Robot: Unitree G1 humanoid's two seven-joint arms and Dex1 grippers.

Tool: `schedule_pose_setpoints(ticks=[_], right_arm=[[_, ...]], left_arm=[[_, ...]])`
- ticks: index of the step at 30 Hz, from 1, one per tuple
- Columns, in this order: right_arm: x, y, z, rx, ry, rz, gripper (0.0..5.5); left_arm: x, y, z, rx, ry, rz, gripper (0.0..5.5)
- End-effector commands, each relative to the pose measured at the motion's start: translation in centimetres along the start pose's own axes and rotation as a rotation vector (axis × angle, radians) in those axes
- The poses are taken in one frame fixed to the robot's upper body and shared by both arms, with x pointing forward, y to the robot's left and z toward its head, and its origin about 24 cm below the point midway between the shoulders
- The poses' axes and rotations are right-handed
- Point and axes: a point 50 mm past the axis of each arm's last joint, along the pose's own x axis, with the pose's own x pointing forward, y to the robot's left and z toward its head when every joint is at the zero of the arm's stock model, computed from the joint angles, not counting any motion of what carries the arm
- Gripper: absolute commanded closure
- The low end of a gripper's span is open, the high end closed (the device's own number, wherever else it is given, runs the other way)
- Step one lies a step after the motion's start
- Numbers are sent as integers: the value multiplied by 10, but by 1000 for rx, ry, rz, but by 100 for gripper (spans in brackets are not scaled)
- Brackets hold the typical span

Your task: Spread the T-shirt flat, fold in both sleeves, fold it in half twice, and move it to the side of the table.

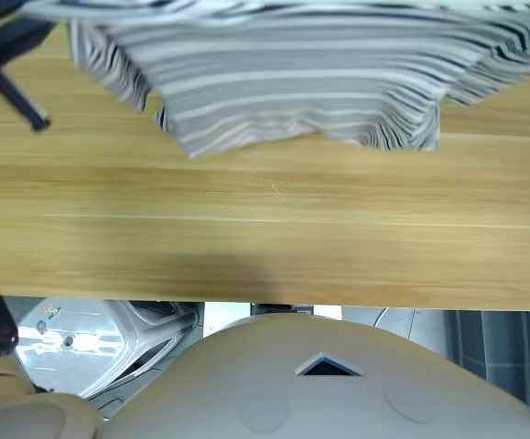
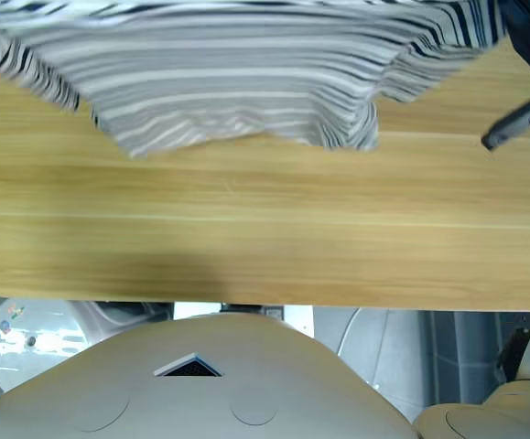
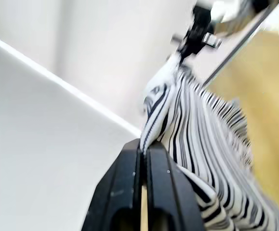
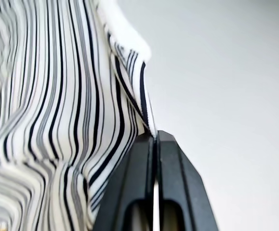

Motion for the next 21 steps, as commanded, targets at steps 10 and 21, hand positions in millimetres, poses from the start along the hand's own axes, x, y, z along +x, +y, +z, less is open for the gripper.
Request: schedule_pose_setpoints(ticks=[10,21], right_arm=[[82,-36,-112,91,400,179,550],[96,-259,36,-965,383,-1331,550]], left_arm=[[56,91,-111,-265,560,-200,548],[61,288,140,743,199,1579,548]])
